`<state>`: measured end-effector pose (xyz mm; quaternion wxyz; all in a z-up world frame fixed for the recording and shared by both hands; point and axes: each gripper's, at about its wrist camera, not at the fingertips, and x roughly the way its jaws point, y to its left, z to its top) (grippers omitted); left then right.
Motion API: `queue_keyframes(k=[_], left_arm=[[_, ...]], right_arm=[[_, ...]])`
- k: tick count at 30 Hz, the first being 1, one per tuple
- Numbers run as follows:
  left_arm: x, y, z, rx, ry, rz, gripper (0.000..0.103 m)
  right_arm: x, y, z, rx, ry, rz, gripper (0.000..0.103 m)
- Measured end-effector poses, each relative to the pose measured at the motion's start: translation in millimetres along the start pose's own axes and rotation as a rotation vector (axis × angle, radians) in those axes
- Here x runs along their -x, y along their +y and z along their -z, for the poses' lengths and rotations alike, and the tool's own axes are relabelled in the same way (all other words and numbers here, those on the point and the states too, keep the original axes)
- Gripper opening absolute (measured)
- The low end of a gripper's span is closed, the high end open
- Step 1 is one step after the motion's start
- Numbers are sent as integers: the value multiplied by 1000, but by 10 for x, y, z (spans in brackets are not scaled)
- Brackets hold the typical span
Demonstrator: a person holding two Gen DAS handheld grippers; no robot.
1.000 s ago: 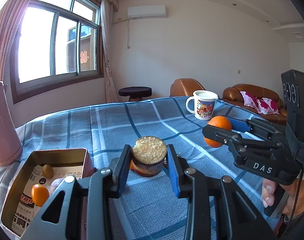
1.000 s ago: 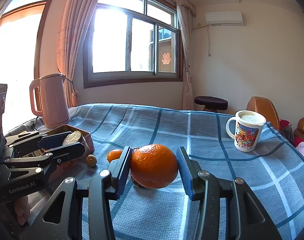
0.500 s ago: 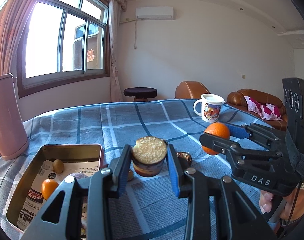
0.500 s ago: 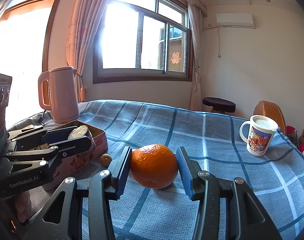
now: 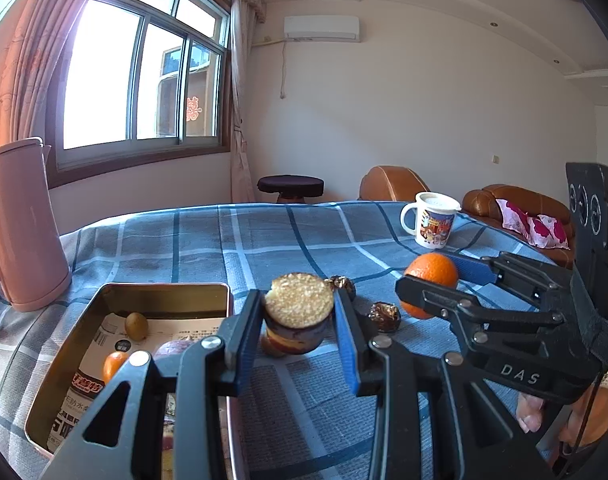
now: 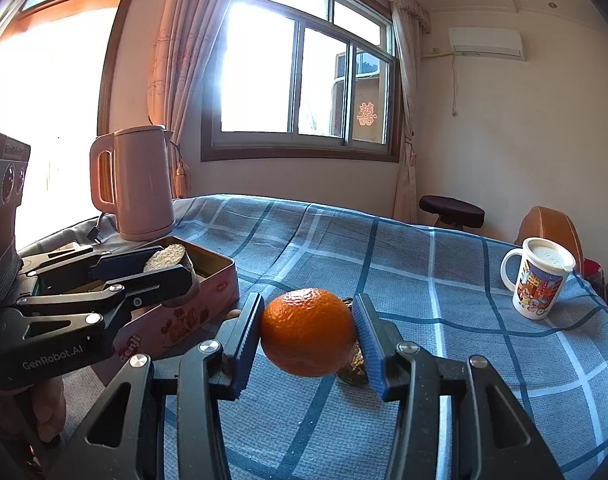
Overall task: Organize fruits
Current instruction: 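Carry the biscuit jar and large orange in both tools over the pink tin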
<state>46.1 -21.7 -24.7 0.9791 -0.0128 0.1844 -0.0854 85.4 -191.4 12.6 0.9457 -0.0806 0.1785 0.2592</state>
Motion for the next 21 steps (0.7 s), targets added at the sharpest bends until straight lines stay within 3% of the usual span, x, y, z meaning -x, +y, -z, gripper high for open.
queue_keyframes(k=[21], left_arm=[[171,368,32,50,-16,-54,37]], right_arm=[[-186,418,-155,65,12,-70,48]])
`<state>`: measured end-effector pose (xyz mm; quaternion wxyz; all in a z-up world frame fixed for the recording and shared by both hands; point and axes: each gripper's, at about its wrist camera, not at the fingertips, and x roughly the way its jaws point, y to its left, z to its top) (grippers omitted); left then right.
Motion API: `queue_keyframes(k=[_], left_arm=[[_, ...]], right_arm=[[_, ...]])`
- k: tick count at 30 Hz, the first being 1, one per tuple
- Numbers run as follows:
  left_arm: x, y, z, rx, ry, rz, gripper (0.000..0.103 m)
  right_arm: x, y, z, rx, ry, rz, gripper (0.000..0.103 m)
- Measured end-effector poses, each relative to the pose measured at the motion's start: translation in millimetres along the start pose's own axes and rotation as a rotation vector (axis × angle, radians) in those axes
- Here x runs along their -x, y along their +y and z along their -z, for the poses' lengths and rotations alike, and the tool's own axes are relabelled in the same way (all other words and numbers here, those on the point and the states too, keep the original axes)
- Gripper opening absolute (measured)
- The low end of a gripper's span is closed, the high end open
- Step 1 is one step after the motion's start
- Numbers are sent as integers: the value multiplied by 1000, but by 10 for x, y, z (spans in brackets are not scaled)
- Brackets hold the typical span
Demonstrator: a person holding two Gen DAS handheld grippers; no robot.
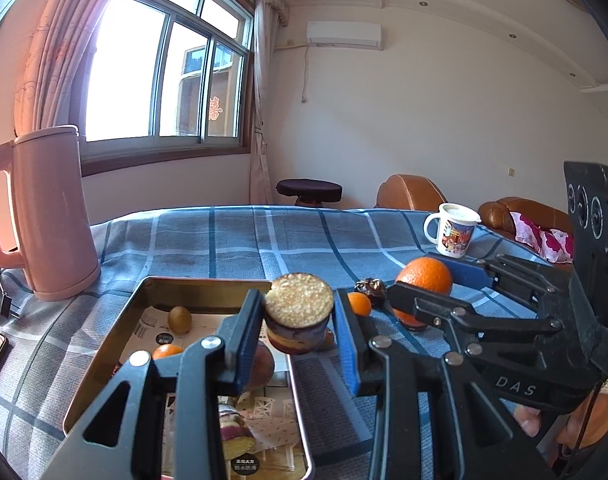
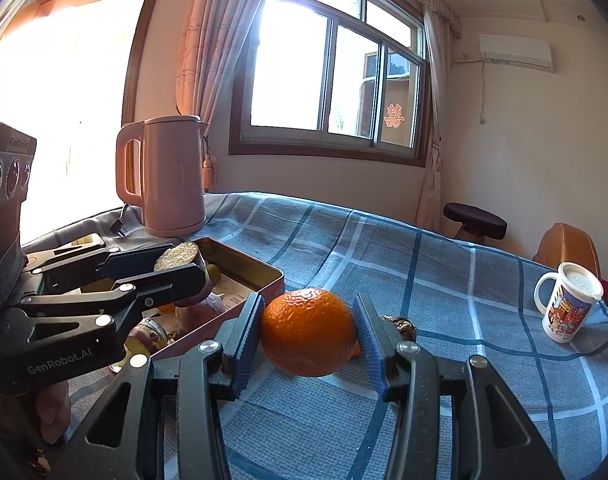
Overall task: Organize fruits
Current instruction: 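Carry the biscuit jar and large orange in both tools over the pink tin, then open the left tool releasing the biscuit jar into the tin while the right drops the orange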
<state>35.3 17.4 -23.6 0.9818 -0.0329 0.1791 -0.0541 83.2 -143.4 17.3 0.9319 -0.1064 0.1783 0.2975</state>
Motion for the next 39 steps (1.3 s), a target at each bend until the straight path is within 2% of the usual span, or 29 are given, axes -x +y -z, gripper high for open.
queue_keyframes(k=[33,39], left_arm=[[238,621,13,72,-8,-102,37],[244,749,44,88,9,-129,37]], right_arm=[[-188,461,-162,62,6,-100,48],[-231,562,-170,72,8,-124,48]])
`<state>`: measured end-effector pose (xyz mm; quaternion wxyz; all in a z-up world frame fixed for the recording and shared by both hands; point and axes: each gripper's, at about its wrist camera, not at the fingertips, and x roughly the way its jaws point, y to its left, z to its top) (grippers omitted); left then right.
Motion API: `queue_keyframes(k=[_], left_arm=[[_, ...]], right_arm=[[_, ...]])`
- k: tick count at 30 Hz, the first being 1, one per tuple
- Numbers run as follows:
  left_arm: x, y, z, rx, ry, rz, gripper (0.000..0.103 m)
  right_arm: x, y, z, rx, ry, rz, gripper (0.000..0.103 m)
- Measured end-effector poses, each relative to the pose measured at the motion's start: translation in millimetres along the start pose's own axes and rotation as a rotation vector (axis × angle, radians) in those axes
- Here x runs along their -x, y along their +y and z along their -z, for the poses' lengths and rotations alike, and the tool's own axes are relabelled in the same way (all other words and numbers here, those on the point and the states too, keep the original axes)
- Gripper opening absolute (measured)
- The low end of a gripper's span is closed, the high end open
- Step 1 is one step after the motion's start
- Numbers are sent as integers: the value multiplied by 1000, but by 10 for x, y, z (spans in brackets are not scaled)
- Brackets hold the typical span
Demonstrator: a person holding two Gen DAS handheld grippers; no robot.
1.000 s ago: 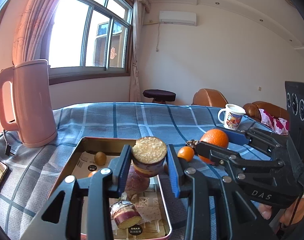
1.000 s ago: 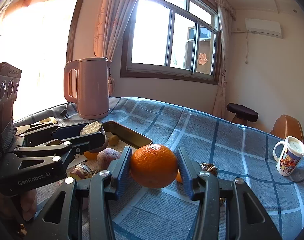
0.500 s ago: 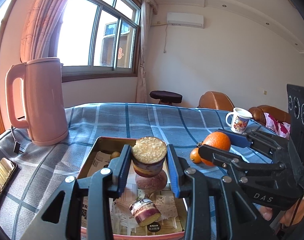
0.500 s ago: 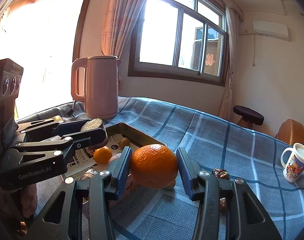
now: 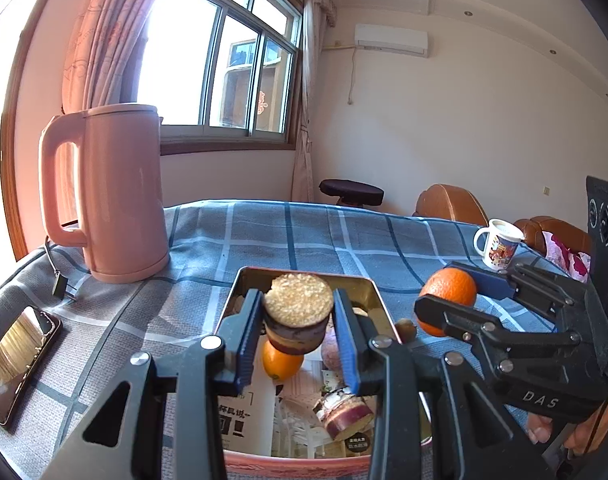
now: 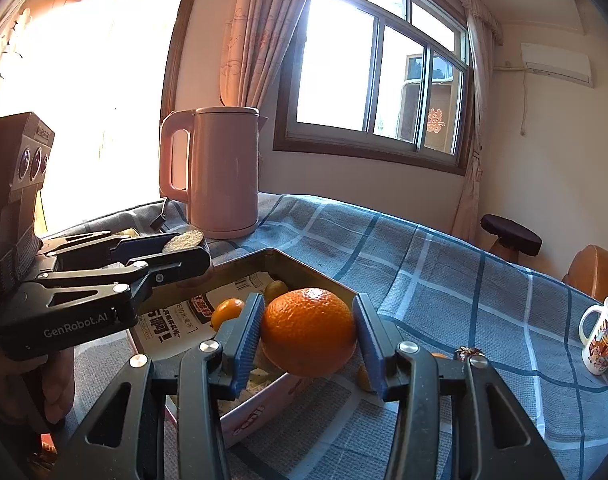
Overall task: Organize fruits
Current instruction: 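Open the left tool releasing the biscuit jar into the tin while the right drops the orange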
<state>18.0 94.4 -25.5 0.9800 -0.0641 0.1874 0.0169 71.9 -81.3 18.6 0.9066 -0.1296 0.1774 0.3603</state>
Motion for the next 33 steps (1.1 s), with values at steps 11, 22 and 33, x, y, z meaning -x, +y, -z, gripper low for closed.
queue_keyframes(k=[11,22,33], left_arm=[[-31,153,56,8,43,-34,37],[-95,262,71,10,106,-44,37],[-208,285,108,3,196,-3,37]], right_arm=[[-147,202,-18,24,21,-37,48],[-306,359,11,51,62,-64,48],[-480,464,54,85,142,-85,48]])
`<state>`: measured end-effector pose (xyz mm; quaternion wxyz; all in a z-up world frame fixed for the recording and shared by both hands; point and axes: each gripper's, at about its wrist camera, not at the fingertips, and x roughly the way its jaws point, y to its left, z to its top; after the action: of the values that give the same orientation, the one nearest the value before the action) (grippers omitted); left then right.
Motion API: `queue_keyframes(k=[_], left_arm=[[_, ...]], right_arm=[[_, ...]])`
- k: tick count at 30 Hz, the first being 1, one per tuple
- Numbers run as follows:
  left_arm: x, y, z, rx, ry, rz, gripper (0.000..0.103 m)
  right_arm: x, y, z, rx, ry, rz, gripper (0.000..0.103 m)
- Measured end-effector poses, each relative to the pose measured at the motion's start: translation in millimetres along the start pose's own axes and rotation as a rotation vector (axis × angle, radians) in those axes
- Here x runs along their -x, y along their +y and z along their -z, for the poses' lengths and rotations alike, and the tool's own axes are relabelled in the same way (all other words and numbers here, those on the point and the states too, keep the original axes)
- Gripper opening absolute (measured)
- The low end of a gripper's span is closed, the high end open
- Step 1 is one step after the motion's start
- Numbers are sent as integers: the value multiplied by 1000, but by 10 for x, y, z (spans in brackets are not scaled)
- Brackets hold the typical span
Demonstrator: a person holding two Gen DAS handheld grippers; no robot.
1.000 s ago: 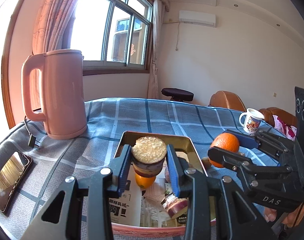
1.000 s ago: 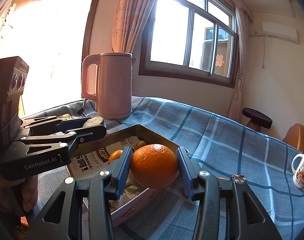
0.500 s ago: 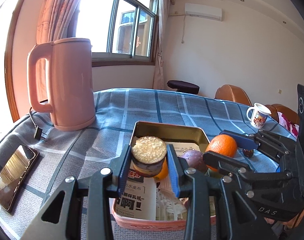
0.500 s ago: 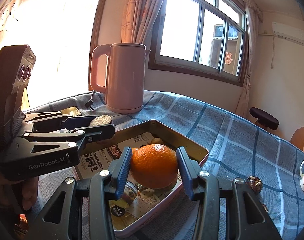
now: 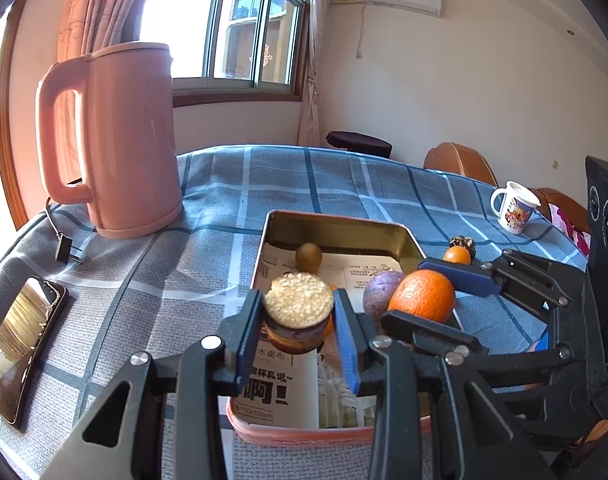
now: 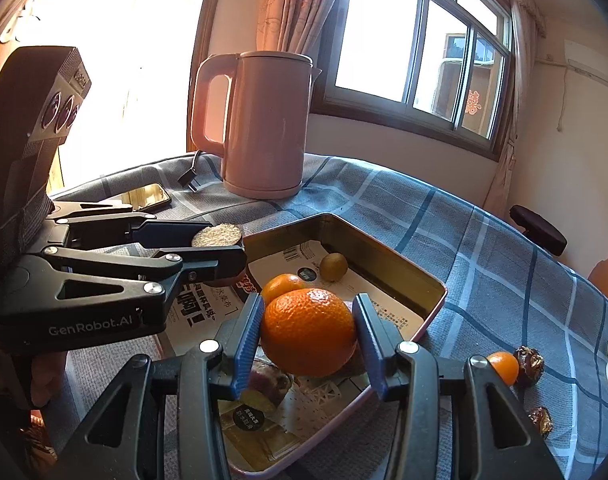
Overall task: Organize fruits
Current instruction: 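Open the left tool releasing the biscuit jar into the tin while the right drops the orange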
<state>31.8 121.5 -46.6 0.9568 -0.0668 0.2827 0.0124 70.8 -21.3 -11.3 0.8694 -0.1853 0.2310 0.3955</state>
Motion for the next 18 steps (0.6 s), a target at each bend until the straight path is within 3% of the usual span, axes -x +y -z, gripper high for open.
queue_keyframes(k=[8,11,13,18], left_arm=[[-59,-28,5,-10,34,-20,38],[1,-40,3,-16,2,-42,54],[59,-26,2,0,-31,-56,74],[153,34,-15,48,-82,-71,87]], right_arm=[[-36,30,18,15,28,-30,50],[31,64,28,32,1,-41,56],[93,65,45,41,-19,-38,64],[329,-168,117,28,-44,37,64]])
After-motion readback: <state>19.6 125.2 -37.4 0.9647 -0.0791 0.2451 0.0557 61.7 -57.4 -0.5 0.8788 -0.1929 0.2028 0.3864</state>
